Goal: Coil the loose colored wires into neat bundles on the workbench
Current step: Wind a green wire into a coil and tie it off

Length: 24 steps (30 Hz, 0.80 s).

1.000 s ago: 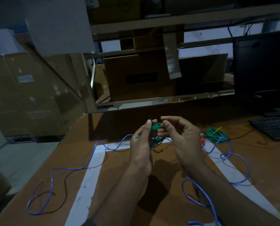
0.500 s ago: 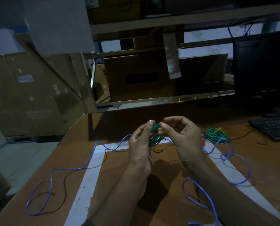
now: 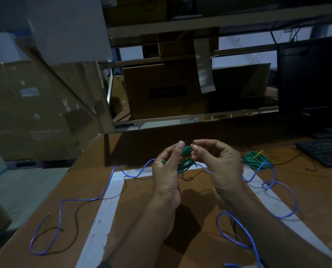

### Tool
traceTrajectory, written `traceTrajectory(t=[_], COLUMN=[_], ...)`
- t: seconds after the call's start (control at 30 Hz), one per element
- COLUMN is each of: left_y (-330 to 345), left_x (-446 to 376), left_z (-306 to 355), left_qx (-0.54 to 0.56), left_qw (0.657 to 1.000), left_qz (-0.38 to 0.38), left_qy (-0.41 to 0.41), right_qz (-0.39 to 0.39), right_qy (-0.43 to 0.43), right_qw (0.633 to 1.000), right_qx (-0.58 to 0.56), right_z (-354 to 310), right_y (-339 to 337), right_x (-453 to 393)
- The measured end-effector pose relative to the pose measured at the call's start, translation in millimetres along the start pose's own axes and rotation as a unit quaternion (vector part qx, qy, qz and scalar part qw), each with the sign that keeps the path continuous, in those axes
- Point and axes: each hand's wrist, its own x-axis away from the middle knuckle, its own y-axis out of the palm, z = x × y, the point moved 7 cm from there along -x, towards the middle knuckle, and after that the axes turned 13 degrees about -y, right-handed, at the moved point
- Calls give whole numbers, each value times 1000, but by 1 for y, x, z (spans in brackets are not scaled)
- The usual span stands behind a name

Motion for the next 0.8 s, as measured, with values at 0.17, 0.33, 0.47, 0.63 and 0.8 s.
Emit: traceTrajectory(t=[0.17, 0.33, 0.47, 0.63, 0.8], left_y=[2, 2, 2, 3, 2], left_x=[2, 2, 1, 2, 3], left_z=[4, 7, 7, 8, 9], left_qx=[-9, -26, -31, -38, -52], left_qw=[999, 998, 997, 996, 996], left_qz=[-4, -1, -13, -18, -10], left_qy=[31, 58, 68, 74, 75], right_qz=[-10, -9, -7, -14, -21], right_qy=[-13, -41, -45, -56, -60], right_qw=[1000, 998, 999, 998, 997], right_qx=[19, 40, 27, 27, 35], right_z=[-1, -4, -4, -4, -3], right_y=[0, -2, -2, -2, -2], right_x=[-1, -1, -2, -2, -4])
